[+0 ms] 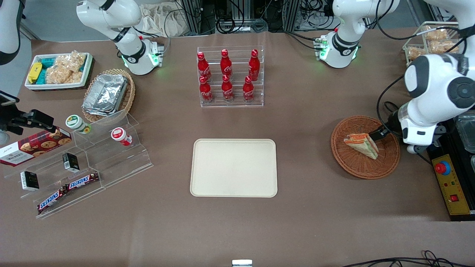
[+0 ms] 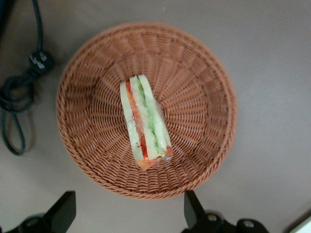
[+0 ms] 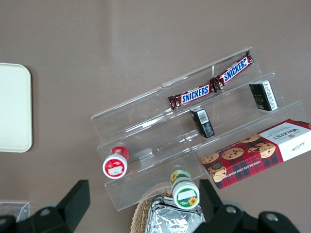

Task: Place sandwich from basket to tray
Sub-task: 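Move the left gripper over the wrapped sandwich in the wicker basket, then lower the left gripper and close it on the wrapped sandwich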

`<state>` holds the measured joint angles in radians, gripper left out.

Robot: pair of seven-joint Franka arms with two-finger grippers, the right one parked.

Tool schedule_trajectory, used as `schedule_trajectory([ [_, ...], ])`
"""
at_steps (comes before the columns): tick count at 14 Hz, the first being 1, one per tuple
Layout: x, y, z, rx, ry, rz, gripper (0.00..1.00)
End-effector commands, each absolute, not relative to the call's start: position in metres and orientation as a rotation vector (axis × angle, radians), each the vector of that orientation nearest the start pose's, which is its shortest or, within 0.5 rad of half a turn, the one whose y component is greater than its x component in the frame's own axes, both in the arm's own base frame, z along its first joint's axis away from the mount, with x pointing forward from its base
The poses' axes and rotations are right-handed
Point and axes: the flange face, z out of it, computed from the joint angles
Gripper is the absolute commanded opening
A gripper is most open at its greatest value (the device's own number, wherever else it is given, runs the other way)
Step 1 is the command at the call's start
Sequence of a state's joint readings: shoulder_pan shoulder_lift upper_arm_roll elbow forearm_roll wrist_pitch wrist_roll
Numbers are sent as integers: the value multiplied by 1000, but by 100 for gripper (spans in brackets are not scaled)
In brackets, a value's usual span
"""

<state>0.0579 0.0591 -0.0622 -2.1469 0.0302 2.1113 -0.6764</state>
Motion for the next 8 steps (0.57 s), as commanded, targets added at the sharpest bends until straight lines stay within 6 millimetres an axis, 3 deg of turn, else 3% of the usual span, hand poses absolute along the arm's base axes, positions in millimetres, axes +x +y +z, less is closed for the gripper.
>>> schedule_trajectory([
  [1, 527, 0, 329, -2871, -1099, 124, 100],
  [4, 534, 1, 294, -2848, -1175, 120, 100],
  [8, 538, 2, 262, -2824, -1240, 122, 100],
])
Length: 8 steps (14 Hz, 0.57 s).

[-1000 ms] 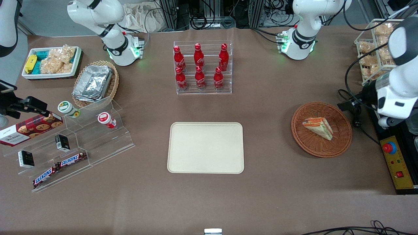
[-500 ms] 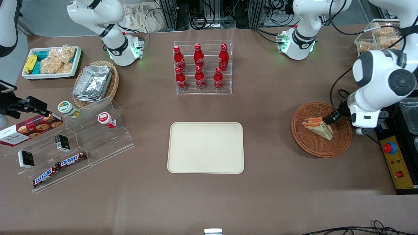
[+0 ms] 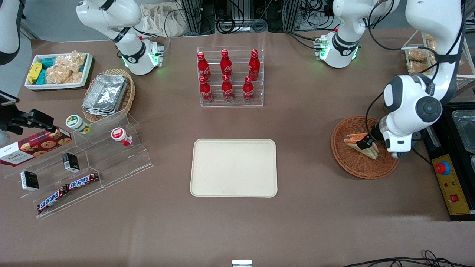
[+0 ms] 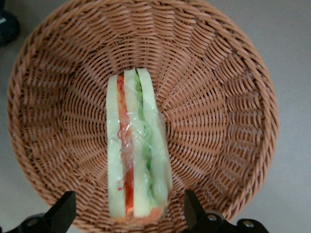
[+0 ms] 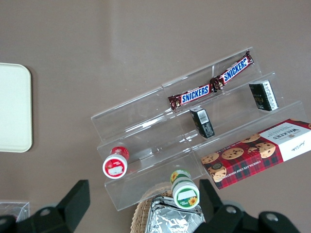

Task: Place sandwich from basket to tray
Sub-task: 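Lower the left gripper and close it on the wrapped sandwich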

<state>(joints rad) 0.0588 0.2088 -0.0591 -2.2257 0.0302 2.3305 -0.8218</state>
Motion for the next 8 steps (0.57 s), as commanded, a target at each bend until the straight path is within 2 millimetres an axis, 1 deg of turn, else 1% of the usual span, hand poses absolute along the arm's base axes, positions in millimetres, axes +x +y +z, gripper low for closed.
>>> schedule_trajectory([
  [1, 538, 2, 254, -2825, -1238, 124, 100],
  [2, 539, 2, 248, -2826, -1240, 126, 100],
  [3, 539, 8, 243, -2817, -1253, 124, 99],
  [4, 540, 13, 241, -2812, -1266, 117, 94],
  [5, 541, 14, 241, -2815, -1270, 102, 88],
  [6, 541, 14, 239, -2815, -1270, 104, 71],
  [7, 541, 15, 238, -2814, -1272, 104, 51],
  [8, 541, 15, 237, -2815, -1272, 100, 33],
])
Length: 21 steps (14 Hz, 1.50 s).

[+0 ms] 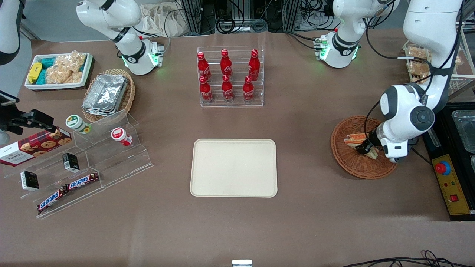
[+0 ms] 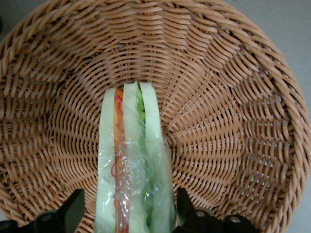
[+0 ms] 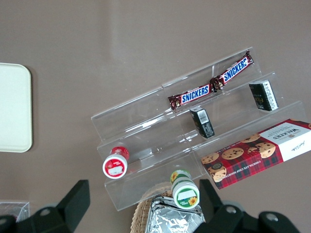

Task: Place sandwich from basket to tray
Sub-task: 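Lower the left gripper and close it on the wrapped sandwich, then lift the sandwich and carry it with the left gripper toward the cream tray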

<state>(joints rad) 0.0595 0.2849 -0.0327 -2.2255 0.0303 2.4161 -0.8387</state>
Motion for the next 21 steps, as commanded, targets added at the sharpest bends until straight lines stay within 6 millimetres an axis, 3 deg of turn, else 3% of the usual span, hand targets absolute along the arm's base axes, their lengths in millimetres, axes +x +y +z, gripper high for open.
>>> schedule_trajectory([
  [1, 541, 15, 238, -2817, -1268, 95, 15],
  [2, 543, 15, 246, -2825, -1262, 77, 2],
  [5, 544, 14, 300, -2834, -1222, 74, 0],
  [8, 565, -3, 366, -2929, -949, 168, 0],
  [10, 576, -43, 402, -3023, -773, 190, 0],
  [12, 580, -94, 424, -3073, -711, 151, 0],
  [15, 564, -182, 433, -3070, -755, 127, 0],
  [17, 555, -223, 430, -3134, -603, 103, 0],
  [21, 543, -325, 378, -3304, -173, 34, 0],
])
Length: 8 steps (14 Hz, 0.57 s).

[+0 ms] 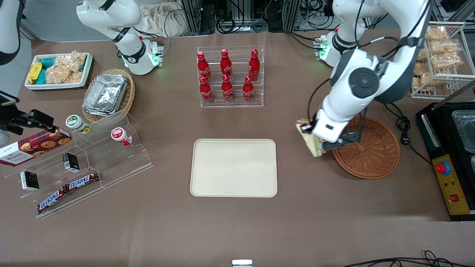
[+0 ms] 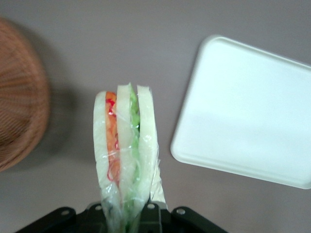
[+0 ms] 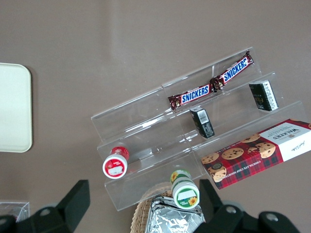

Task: Place sandwich from basket to tray
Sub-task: 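Lift the sandwich and carry it with the left gripper toward the cream tray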

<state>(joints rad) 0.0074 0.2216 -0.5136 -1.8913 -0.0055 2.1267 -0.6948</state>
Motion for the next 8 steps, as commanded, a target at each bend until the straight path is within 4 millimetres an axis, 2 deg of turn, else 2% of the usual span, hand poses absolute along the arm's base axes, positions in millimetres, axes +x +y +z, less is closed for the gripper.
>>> schedule_trajectory([
  [1, 540, -349, 361, -3323, -88, -33, 0],
  [2, 541, -363, 342, -3338, -48, -85, 0],
  [5, 558, -373, 286, -3362, 28, -124, 0],
  [6, 567, -376, 272, -3354, 58, -131, 0],
  [8, 569, -387, 251, -3339, 123, -125, 0],
])
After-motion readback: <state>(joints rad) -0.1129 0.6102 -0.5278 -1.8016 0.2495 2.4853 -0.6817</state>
